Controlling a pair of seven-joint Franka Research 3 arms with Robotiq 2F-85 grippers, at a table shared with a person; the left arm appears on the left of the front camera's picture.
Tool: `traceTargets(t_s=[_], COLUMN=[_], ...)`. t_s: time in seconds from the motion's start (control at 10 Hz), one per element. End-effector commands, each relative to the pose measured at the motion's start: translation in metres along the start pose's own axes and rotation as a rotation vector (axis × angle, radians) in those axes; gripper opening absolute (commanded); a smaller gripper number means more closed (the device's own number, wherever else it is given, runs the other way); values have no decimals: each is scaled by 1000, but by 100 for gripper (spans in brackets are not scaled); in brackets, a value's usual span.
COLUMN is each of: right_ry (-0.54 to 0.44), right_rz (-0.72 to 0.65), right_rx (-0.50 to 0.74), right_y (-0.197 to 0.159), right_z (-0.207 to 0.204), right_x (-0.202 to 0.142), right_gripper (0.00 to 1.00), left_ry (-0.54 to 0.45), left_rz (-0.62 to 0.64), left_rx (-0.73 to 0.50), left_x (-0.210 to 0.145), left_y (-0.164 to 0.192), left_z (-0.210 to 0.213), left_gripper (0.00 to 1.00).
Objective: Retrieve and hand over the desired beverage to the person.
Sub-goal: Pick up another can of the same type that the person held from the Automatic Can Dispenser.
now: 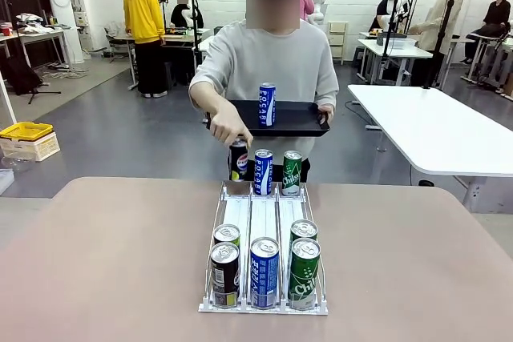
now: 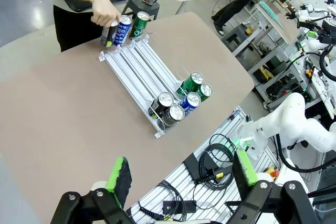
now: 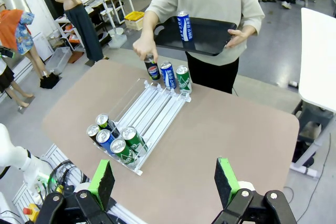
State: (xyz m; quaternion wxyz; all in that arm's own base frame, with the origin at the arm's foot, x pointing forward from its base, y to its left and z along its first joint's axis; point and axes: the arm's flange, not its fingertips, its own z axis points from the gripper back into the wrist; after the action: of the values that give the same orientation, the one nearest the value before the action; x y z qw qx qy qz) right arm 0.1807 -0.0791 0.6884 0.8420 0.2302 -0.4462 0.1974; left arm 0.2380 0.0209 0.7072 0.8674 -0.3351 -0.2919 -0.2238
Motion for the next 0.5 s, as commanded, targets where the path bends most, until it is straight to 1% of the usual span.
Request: traceTargets(t_s=[0.0, 0.4], right_ry=[1, 1], right_rz=[3, 3], right_rx=[15, 15], right_y=[0, 0], right_z=[-2, -2], right_x=[0, 0], right_gripper=[100, 100], left_ry=[-11, -11], left_rz=[-24, -24], left_rx=[-13, -13], left_x=[1, 1], left_y=[1, 1], left_z=[-1, -1], left_gripper=[100, 100])
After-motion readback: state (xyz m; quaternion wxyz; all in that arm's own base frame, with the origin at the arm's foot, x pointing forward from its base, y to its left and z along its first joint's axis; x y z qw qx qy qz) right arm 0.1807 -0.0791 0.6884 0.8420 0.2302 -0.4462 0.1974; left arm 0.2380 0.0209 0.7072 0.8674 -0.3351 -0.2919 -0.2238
